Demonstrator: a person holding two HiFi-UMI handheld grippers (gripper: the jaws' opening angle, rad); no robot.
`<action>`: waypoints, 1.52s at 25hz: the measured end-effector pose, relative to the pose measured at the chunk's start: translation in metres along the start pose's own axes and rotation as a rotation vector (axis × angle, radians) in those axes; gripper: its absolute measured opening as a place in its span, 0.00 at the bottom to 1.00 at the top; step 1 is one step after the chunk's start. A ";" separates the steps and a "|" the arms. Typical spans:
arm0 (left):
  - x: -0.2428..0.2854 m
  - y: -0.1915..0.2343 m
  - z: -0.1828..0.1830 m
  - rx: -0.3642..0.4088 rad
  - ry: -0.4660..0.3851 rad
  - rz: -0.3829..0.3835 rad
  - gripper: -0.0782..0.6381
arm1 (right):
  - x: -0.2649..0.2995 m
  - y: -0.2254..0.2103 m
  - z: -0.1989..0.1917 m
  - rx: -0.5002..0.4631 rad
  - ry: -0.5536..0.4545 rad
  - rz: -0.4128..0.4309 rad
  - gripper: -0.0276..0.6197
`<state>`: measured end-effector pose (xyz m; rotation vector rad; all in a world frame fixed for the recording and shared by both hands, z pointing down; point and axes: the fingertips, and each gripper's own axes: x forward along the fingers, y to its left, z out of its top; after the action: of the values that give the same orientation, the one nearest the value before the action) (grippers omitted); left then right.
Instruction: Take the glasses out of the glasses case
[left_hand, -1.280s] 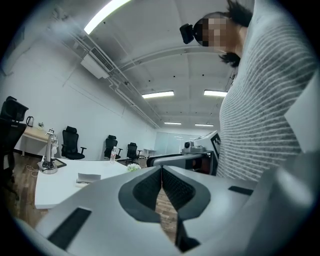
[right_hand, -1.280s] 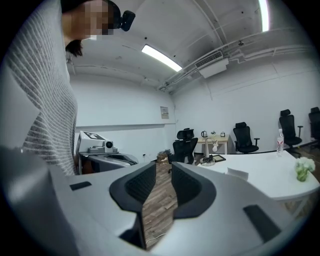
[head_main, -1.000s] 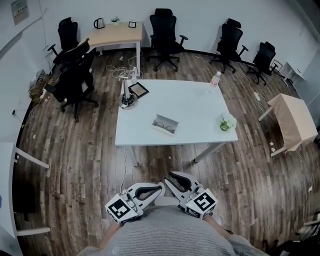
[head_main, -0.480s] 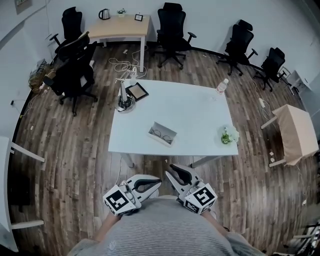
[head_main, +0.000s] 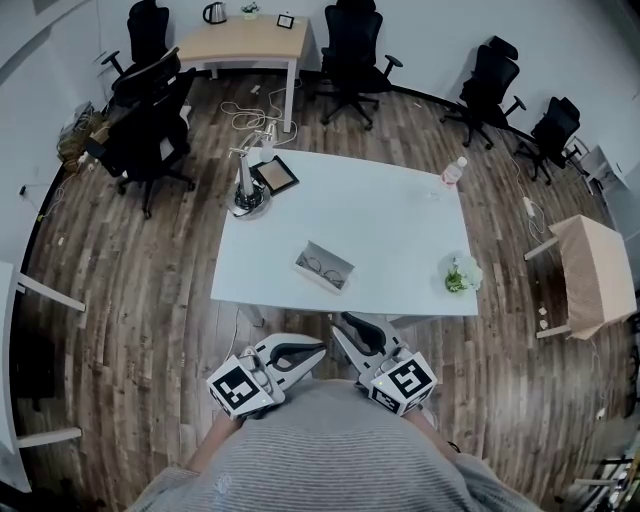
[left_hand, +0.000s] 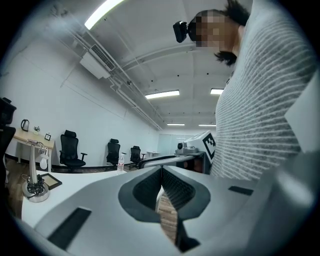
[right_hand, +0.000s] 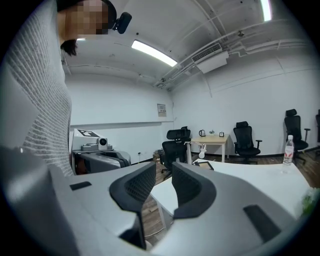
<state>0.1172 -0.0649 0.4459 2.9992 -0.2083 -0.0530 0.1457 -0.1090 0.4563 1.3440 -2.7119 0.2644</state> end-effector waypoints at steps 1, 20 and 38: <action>0.000 0.003 0.001 -0.001 -0.004 0.002 0.13 | 0.002 -0.002 -0.001 -0.003 0.006 -0.001 0.18; 0.008 0.037 0.009 -0.008 0.001 -0.030 0.13 | 0.040 -0.033 -0.003 -0.074 0.086 0.011 0.18; -0.006 0.057 0.009 -0.026 -0.033 0.000 0.13 | 0.091 -0.057 -0.069 -0.120 0.315 0.081 0.18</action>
<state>0.1035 -0.1212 0.4446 2.9739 -0.2089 -0.1041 0.1369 -0.1995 0.5455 1.0618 -2.4784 0.2873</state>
